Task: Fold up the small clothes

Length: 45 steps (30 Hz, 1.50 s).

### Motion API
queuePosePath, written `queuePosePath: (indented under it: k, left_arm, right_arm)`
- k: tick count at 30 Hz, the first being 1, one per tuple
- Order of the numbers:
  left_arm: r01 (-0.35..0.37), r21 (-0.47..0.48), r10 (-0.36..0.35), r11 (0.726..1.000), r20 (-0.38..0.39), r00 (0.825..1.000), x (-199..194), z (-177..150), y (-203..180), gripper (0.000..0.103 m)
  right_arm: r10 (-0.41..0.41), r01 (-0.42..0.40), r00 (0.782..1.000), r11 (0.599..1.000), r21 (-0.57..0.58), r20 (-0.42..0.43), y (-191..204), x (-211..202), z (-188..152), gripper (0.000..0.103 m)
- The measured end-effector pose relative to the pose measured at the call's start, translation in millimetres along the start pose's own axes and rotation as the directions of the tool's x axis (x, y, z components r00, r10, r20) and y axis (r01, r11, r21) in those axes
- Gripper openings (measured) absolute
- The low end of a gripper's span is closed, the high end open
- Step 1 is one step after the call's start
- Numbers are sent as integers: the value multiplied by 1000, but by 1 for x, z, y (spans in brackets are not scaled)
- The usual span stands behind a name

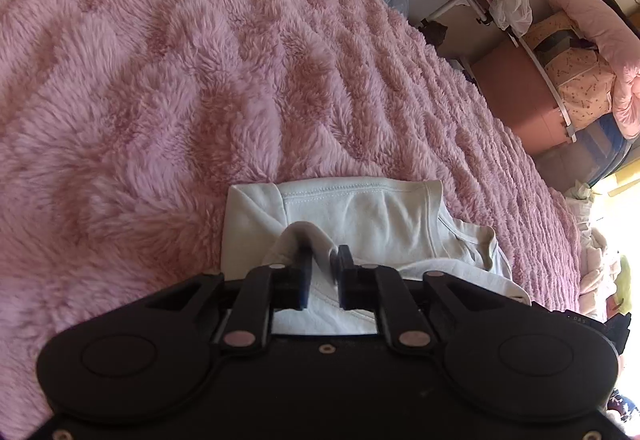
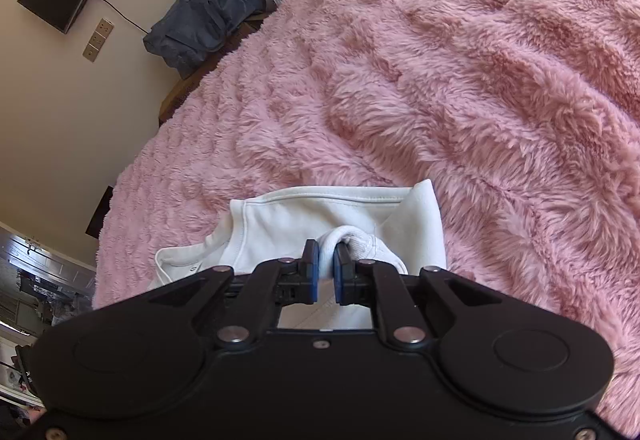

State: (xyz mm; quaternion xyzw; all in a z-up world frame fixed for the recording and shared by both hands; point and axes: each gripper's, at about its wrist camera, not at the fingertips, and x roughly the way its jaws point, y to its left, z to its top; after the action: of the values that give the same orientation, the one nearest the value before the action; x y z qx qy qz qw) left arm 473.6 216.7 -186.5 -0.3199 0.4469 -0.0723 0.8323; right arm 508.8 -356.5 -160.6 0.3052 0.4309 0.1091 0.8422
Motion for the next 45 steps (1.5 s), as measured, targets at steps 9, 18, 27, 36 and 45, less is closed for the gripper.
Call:
queuePosePath:
  k: [9,18,27,36,45]
  left_arm:
    - [15,100,-25,995,106,994,-61,-36,1,42]
    - [8,255,-29,967,82,996,-125,-156,20,43]
    - [-13,448,-7,894,42,999,-141,-215,19,45]
    - [-45,441,42,896,17,999,-114,-200,29,46]
    - [-23,432,31,902,-13,999,-89,-195,32,41]
  right_arm:
    - [-49,100,984,948,-302,172,26,-39,-20,62]
    - [-124,166,986,835,-525,114,12,-107,-100,70]
    - [-218,254,964,593,-764,151,-7,-138,-175,77]
    - [-223,211,971,629,-748,87,-8,-124,-176,51]
    - [-210,163,978,728,-666,10,-18,-106,-166,25]
